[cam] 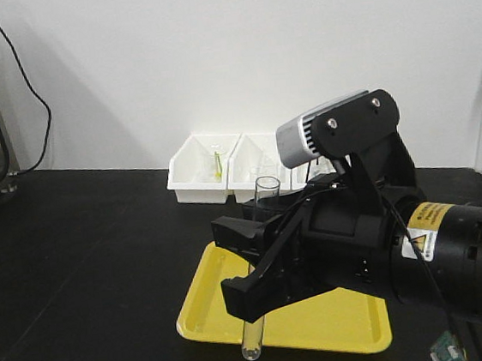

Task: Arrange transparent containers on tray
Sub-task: 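Drive the base up to the yellow tray by the white bins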

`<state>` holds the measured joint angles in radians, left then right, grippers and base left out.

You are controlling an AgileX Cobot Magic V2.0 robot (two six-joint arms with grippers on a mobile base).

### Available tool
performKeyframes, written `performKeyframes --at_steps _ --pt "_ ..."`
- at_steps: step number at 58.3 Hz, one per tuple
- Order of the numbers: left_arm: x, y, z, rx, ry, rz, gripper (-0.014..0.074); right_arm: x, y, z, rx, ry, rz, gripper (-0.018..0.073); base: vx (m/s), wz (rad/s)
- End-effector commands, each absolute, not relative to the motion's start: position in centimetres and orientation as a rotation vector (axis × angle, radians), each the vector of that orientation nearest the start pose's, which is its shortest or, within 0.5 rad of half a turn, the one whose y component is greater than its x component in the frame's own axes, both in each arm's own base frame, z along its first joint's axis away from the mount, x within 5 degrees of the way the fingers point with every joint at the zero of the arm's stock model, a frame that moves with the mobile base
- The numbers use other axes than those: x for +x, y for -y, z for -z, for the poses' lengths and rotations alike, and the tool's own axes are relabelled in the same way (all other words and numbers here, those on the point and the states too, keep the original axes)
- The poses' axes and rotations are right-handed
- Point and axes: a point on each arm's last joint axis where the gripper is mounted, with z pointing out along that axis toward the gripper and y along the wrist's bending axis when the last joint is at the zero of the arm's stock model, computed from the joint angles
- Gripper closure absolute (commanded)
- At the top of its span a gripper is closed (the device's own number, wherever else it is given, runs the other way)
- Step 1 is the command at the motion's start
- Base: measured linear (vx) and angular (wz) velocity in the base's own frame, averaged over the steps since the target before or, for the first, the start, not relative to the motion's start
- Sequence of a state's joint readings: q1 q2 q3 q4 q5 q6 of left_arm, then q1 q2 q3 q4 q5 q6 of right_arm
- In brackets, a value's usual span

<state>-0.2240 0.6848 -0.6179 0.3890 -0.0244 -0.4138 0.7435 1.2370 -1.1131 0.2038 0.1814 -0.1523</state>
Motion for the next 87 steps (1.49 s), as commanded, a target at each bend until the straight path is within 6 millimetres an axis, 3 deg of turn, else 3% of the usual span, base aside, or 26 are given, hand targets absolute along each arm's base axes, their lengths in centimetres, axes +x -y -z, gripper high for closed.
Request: performKeyframes --at_steps 1,87 --pt "13.97 3.60 -38.09 0.169 -1.418 0.243 0.0503 20.40 -18.76 -42.38 -0.587 -1.563 -0.605 0.0477 0.19 0.09" --pt "13.97 3.60 -38.09 0.169 -1.418 0.243 0.0503 20.39 -18.76 -42.35 -0.589 -1.566 -0.605 0.0477 0.16 -0.16"
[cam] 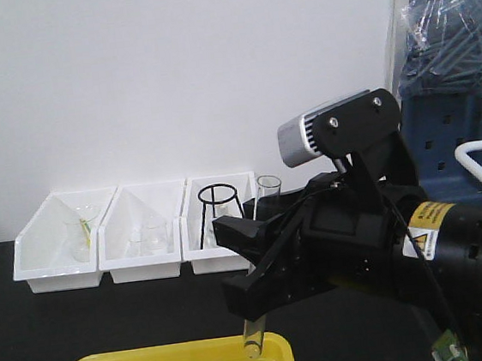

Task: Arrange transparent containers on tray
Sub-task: 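Drive the base up to the yellow tray by the white bins, then lower the right gripper's tube onto the yellow tray and open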

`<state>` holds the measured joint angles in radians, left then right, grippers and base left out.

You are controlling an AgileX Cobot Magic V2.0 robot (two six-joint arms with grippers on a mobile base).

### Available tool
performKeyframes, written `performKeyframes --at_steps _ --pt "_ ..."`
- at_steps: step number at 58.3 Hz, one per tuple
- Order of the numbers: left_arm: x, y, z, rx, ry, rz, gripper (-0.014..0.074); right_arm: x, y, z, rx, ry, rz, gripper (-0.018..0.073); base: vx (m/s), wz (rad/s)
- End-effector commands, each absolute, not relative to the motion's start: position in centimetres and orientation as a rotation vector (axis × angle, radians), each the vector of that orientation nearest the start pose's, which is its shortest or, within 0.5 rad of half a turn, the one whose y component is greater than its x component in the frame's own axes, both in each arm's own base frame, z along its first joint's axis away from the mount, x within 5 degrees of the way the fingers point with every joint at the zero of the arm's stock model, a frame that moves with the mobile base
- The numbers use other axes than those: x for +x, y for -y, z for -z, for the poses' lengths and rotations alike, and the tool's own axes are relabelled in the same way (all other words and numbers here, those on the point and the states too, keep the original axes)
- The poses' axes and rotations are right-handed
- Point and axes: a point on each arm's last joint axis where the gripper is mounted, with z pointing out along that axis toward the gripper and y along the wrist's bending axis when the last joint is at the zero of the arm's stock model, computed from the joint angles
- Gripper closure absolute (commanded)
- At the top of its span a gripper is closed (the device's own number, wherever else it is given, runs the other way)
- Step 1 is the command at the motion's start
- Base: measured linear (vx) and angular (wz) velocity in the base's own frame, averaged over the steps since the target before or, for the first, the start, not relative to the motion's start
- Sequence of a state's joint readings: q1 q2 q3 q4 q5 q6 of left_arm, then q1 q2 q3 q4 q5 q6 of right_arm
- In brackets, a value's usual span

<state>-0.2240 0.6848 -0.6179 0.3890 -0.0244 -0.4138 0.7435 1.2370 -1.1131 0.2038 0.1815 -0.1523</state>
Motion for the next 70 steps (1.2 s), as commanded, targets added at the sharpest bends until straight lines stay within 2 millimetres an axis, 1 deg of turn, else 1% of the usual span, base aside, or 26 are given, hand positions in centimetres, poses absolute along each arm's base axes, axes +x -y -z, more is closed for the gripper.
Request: performKeyframes --at_steps 1,59,70 --pt "13.97 3.60 -38.09 0.169 -1.418 0.243 0.0503 20.39 -18.76 -42.35 -0.589 -1.566 -0.605 0.0477 0.09 -0.09" --pt "13.95 3.62 -38.16 0.169 -1.410 0.249 0.0503 20.39 -18.76 -42.37 -0.588 -1.564 -0.605 0.0477 0.02 -0.02" --pt "14.32 3.63 -37.77 0.159 -1.446 0.246 0.0503 20.40 -18.76 -42.42 -0.578 -1.563 -0.614 0.0477 0.00 0.00"
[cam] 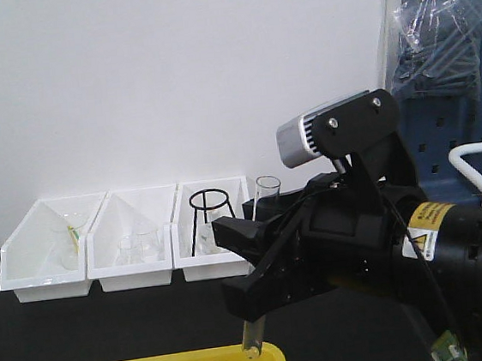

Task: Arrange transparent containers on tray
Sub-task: 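Lower the right gripper's tube onto the yellow tray and open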

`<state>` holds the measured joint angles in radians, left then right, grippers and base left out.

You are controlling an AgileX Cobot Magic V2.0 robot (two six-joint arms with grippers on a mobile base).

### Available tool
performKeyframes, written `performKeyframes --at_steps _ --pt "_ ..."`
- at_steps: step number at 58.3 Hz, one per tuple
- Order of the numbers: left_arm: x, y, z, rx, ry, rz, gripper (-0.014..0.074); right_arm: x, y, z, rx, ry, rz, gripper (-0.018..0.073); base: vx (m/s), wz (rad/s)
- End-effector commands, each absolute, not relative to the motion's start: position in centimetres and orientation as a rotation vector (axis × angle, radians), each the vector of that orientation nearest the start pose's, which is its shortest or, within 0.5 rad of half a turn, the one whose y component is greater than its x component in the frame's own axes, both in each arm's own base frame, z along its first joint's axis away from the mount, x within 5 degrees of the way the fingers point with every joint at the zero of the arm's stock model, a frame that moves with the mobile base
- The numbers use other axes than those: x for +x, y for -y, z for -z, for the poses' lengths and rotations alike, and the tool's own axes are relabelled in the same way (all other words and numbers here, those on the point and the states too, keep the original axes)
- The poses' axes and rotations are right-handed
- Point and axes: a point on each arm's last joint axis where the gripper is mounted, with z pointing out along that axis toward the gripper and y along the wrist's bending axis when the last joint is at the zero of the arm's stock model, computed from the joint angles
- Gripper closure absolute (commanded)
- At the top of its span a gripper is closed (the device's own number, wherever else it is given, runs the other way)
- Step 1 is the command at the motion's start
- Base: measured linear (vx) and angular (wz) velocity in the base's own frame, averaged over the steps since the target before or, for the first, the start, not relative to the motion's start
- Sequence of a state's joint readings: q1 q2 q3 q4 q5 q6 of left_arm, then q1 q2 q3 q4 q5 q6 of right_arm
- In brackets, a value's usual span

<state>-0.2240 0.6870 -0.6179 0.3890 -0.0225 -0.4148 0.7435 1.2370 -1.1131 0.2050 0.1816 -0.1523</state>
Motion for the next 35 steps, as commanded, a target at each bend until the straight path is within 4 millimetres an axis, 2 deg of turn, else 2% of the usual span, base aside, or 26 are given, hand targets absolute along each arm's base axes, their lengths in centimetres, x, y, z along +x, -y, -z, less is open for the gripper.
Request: performKeyframes --at_steps 1,9,18,27,35 --pt "14.5 3.6 -37.6 0.159 -1.457 0.244 0.0503 20.4 -18.8 -42.4 -0.576 -1.564 -0.616 0.0477 0.00 0.00" --pt "16.0 3.9 -36.3 0.136 -1.562 0.243 0.0497 21.2 -19.5 -41.4 -0.522 -1.629 -0.673 0.0477 0.00 0.00" --pt "18.8 4.4 -35.3 0.065 -1.674 0.291 0.0477 23.1 -21.3 -38.6 -0.428 -1.769 -0.750 0.0477 0.00 0.00" --pt "22.2 5.0 -34.3 0.042 -1.829 0.258 0.0458 26.7 -21.7 -35.7 -0.262 -1.958 -0.775 0.0477 0.00 0.00" --pt "24.9 5.4 -32.5 0.021 -1.980 0.224 0.0454 29.8 -22.0 -33.8 -0.221 -2.136 -0.723 0.0477 0.00 0.00"
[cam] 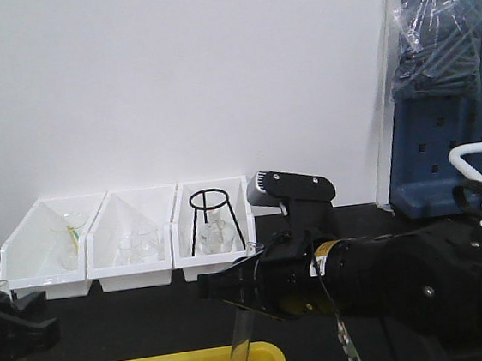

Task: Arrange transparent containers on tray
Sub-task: 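Lower the right gripper's tube onto the yellow tray and open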

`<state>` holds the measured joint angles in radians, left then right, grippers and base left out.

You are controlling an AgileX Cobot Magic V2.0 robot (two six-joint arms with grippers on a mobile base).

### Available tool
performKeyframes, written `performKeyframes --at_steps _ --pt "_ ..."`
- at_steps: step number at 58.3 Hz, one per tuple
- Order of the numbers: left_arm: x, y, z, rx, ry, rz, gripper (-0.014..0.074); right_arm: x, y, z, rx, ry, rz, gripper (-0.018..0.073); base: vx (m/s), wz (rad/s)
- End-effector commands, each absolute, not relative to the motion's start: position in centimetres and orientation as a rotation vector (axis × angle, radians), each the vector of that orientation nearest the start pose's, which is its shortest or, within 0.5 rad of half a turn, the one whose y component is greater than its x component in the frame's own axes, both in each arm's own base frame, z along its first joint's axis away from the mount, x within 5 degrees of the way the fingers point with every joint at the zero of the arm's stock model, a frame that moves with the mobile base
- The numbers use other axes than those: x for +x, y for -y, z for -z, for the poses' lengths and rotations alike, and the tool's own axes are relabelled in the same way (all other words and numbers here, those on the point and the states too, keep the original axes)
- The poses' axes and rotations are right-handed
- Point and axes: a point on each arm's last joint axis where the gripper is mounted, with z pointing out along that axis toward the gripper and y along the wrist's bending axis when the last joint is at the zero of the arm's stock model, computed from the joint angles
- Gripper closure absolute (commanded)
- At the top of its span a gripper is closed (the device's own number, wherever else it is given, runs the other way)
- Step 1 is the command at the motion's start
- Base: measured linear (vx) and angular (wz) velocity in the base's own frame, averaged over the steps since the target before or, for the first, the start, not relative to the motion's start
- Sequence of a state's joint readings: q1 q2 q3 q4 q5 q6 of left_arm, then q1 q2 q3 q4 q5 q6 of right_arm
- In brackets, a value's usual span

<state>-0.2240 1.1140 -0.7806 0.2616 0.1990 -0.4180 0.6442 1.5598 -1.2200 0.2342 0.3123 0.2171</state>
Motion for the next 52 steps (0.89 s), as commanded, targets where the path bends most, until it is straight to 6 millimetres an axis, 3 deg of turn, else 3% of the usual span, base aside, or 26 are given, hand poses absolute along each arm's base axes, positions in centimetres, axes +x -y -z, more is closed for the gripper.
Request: performKeyframes --at_steps 1,16,27,40,52 --pt "25.1 5.5 -32.4 0.017 -1.993 0.223 0.0453 30.0 -22.1 -33.8 -0.224 -2.151 -0.719 0.0477 0.00 0.00" --pt "28.2 6.4 -27.3 -0.105 -2.214 0.274 0.0446 33.6 -24.8 -30.1 -0.254 -2.321 -0.673 0.0477 0.00 0.00" --pt "29.5 6.7 -24.4 -0.091 -2.307 0.249 0.0440 35.2 -26.1 -26.7 -0.235 -2.411 -0.668 0.0474 0.00 0.00" --pt "30.3 6.9 -22.1 -0.091 -2.383 0.228 0.0431 36.1 -26.8 -23.0 -0.226 -2.503 -0.641 0.0466 0.00 0.00" --pt "30.8 7.0 -20.6 -0.091 -2.420 0.219 0.0425 36.4 -27.1 -20.9 -0.217 -2.555 -0.626 0.0456 0.00 0.00"
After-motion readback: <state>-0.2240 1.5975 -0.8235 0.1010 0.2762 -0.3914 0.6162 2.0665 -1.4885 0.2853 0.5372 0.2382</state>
